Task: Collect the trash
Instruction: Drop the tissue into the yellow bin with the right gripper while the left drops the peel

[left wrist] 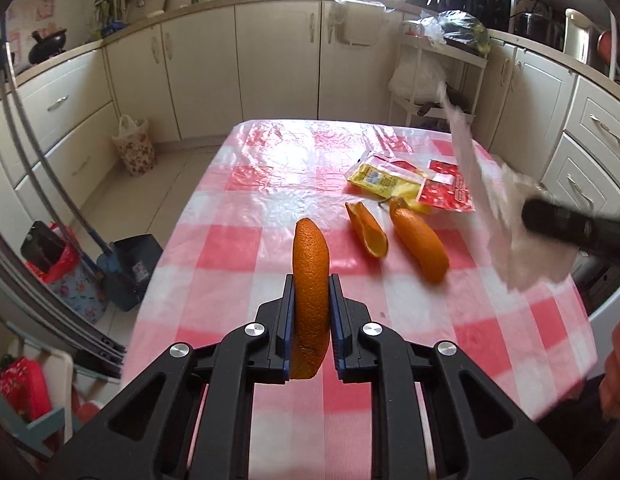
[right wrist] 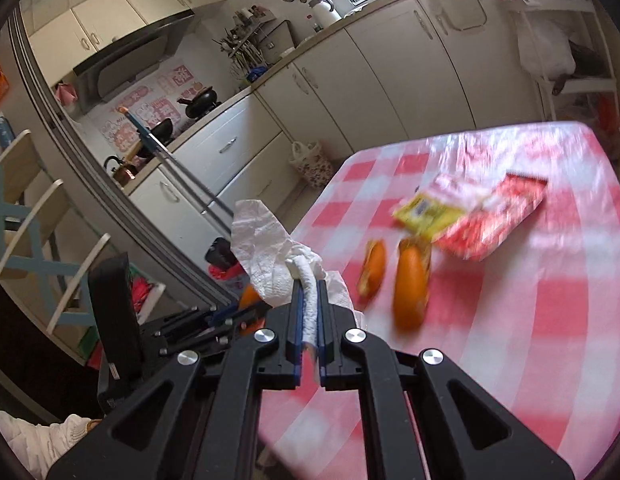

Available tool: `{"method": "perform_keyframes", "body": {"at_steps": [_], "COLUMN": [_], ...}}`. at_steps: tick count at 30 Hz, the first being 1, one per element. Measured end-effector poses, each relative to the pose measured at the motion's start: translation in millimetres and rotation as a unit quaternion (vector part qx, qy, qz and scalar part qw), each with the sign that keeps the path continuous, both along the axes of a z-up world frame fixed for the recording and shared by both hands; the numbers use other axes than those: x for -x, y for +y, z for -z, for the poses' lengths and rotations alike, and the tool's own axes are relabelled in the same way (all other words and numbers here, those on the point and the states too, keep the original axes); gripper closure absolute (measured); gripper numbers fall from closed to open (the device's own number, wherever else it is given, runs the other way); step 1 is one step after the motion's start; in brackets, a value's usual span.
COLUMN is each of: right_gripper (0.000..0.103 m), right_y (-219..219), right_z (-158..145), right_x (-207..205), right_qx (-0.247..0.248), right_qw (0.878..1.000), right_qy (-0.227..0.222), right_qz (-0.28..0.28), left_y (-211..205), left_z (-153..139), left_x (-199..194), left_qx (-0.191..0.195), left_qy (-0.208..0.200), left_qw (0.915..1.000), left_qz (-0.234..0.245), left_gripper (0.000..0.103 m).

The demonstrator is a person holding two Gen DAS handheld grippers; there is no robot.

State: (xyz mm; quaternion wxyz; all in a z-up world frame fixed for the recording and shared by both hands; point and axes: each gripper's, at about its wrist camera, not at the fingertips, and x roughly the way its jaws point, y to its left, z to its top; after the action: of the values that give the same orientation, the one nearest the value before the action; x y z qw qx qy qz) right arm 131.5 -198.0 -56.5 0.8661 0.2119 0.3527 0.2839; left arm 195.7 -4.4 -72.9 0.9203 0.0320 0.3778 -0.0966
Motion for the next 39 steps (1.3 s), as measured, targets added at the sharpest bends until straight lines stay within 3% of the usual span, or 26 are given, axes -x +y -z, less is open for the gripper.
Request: {"method": "perform_keyframes", "body": {"at_steps": [7,14,24,31,32,33,35,39], "right_gripper": [0.097,0.097,0.095,0.093,0.090,0.076,0.058,0.058], "right_y": [0.3,16.7,53.1,72.6,74.7,74.9,72.4,60.6], "right_z": [11.9,33.4,82.8,105.0,108.0,111.7,119.0,115.8], "right_x": [64.1,121.4,158.3,164.9,162.8,164.8,168.8,171.4], "right_qx": [-0.028,-0.008,0.089,0.165,0.171,0.179,0.190,0.187], "right_qw": [0.999,0.997,0.979,0.962,0.960,0.957,0.954,0.958], "right_qy": [0.024,0.069,0.161,0.189,0.195,0.201,0.211,0.204], "right_qz": [0.003,-0.023,-0.085,-0.104,-0.105,-0.106,-0.099,-0.074], "left_y": [5.8,4.8,7.5,6.6,7.1,6.9,5.4,5.0], "left_z": [-18.9,-30.1,-41.6,-45.2,-45.5,-45.5,-45.4,-43.4], "left_x": [55.6,97.7,148.7,179.3,181.6,185.1,189.9,200.3], "left_qx": [0.006,0.009,0.015,0.017,0.017,0.018,0.017,0.019], "left_qy": [-0.020,-0.028,-0.036,-0.041,-0.041,-0.041,-0.040,-0.036], "left_qw": [0.9998,0.9994,0.9986,0.9977,0.9977,0.9975,0.9973,0.9969], "left_qz": [0.007,0.019,0.034,0.050,0.052,0.055,0.059,0.067], "left_gripper": [0.088,0.088,0.088,0.088,0.088,0.088,0.088,0.088]}}
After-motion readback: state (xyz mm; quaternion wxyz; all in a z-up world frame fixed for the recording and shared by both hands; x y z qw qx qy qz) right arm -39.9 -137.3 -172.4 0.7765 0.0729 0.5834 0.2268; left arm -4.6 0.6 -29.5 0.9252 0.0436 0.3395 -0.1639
